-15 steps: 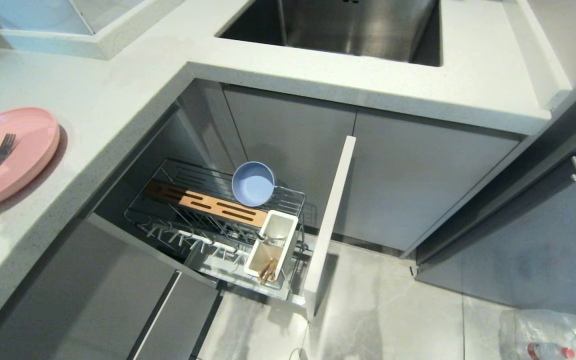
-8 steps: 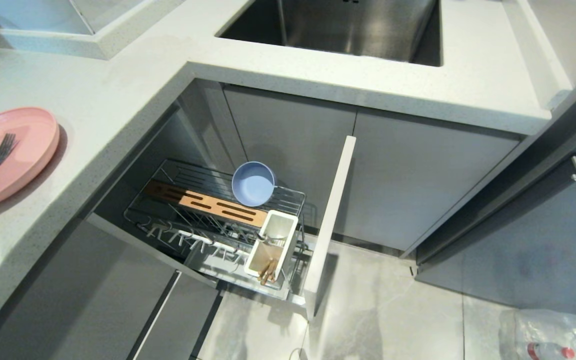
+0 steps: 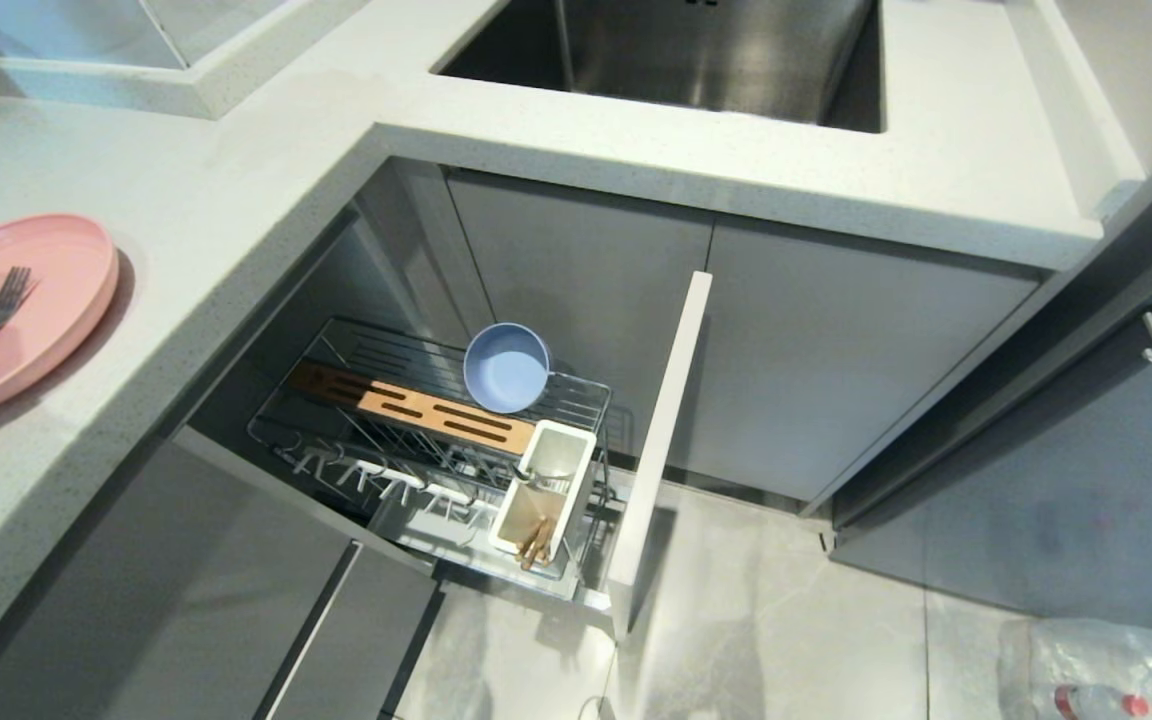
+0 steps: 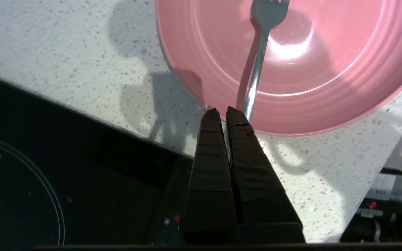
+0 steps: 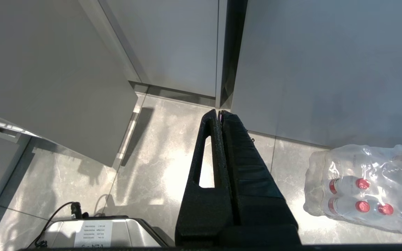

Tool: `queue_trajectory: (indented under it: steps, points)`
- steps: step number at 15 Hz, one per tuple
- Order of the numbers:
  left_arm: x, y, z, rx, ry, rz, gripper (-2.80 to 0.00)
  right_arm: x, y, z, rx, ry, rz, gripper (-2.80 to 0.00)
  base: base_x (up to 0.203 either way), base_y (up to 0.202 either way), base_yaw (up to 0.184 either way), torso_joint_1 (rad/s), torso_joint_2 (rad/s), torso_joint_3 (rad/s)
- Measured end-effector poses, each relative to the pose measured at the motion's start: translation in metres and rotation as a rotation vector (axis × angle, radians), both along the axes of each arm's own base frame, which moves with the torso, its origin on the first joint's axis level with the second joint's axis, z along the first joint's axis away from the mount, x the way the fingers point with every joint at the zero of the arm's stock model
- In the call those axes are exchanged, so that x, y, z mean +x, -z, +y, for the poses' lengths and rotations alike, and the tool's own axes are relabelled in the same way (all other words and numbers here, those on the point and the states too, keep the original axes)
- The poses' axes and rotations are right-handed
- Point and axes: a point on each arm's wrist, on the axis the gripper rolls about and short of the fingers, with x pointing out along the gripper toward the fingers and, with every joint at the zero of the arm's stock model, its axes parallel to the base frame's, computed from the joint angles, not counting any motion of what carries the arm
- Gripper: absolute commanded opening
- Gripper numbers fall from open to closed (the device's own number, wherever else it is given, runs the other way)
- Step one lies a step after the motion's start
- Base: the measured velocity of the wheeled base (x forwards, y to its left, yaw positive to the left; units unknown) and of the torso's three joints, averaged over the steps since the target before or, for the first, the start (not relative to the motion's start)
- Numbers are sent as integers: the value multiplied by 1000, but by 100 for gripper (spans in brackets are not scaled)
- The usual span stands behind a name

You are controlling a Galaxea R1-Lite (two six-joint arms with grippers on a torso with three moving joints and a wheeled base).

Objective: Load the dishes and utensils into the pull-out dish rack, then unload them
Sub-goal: Pick up the spoon and place it in the cupboard

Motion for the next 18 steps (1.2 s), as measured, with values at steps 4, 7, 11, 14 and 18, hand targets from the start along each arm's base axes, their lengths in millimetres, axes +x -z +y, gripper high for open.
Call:
queue_trajectory:
  steps: [4, 7, 11, 14, 18]
  points:
    - [8, 6, 5, -35, 76, -16, -280, 0, 0, 0, 0, 0, 0, -280, 0, 0, 0, 0, 0, 0]
    - [14, 10, 5, -59, 100, -2, -280, 0, 0, 0, 0, 0, 0, -280, 0, 0, 0, 0, 0, 0]
    - [19, 17, 8, -93, 108, 19, 0, 0, 0, 0, 0, 0, 0, -280, 0, 0, 0, 0, 0, 0]
    - [21, 19, 8, -103, 118, 25, 0, 0, 0, 0, 0, 0, 0, -280, 0, 0, 0, 0, 0, 0]
    - [30, 23, 7, -123, 158, 24, 0, 0, 0, 0, 0, 0, 0, -280, 0, 0, 0, 0, 0, 0]
